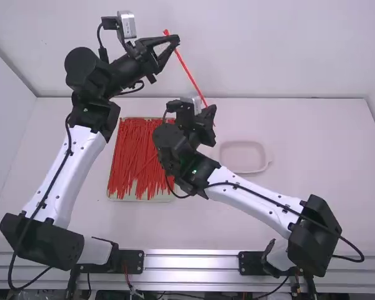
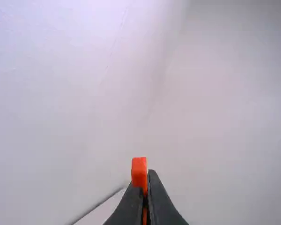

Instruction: Fasten the cable tie

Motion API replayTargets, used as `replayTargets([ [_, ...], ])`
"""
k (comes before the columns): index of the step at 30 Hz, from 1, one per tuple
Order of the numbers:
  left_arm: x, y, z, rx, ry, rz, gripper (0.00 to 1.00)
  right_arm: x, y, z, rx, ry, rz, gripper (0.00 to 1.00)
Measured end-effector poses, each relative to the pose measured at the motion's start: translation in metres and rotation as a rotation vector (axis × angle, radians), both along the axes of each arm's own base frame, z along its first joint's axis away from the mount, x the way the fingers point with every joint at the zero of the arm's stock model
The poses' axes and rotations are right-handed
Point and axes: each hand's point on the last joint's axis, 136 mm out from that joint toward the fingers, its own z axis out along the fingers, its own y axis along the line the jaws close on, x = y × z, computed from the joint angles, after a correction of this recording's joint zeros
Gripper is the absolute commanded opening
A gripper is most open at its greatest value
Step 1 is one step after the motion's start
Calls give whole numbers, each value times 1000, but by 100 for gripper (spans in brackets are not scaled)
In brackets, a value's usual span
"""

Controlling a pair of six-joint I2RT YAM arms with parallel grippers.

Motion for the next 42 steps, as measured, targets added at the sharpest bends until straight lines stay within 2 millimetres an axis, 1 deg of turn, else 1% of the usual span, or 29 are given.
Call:
replayTargets([
  [2,-1,0,1,-2,-3,-2,2,0,1,0,2,-1,5,0],
  [3,-1,0,1,-3,-4,-2,2,0,2,0,3,-1,11,2],
  [4,-1,0,1,-3,-6,-2,2,-1,4,0,4,-2,16,13],
  [5,-1,0,1,-3,-5,-2,2,-1,4,0,3,-1,18,16],
  [6,0,1,2,-5,-5,4,2,-2,7,0,6,-2,29,29],
  [7,1,3,2,-5,-5,10,2,-3,10,0,6,-2,41,36],
  [9,3,6,1,-5,-3,18,2,-5,18,0,7,-1,71,47],
  [10,5,11,1,-4,1,31,2,-8,26,-1,4,2,104,55],
  [11,7,14,1,-4,1,39,2,-11,32,-1,8,1,126,58],
  [12,11,22,0,-4,6,59,2,-15,41,-1,6,3,163,65],
  [13,12,24,-1,-4,8,65,2,-18,46,-1,5,4,179,66],
  [15,19,39,-3,-3,23,103,2,-28,62,-1,5,5,237,74],
  [17,24,50,-6,0,35,132,2,-38,75,-1,5,6,283,79],
  [18,26,54,-7,3,38,139,2,-43,80,-1,2,7,300,80],
  [20,28,63,-10,23,34,152,2,-58,96,0,-3,7,360,83],
  [22,28,66,-12,36,33,156,2,-68,105,4,4,0,391,84],
  [24,28,67,-16,62,29,147,2,-81,114,14,13,-12,444,85],
  [25,27,67,-17,67,27,143,2,-85,116,17,13,-15,459,85],
  [26,25,65,-18,83,15,131,2,-91,117,25,22,-24,489,86],
  [27,24,65,-18,90,9,122,2,-94,117,31,25,-29,506,86],
  [28,21,62,-20,106,-2,104,2,-99,112,44,33,-40,531,86],
  [29,20,61,-20,111,-6,98,2,-100,109,49,37,-45,537,86],
  [32,13,55,-22,147,-37,54,2,-100,85,77,66,-73,547,88],
  [33,12,54,-23,152,-39,46,2,-100,82,80,67,-75,547,88],
  [34,9,52,-24,168,-54,27,2,-98,72,87,60,-76,547,88],
  [38,1,47,-27,197,-78,-21,2,-90,47,97,22,-58,559,89],
  [42,-6,43,-29,217,-94,-68,2,-84,32,95,-12,-16,635,90],
])
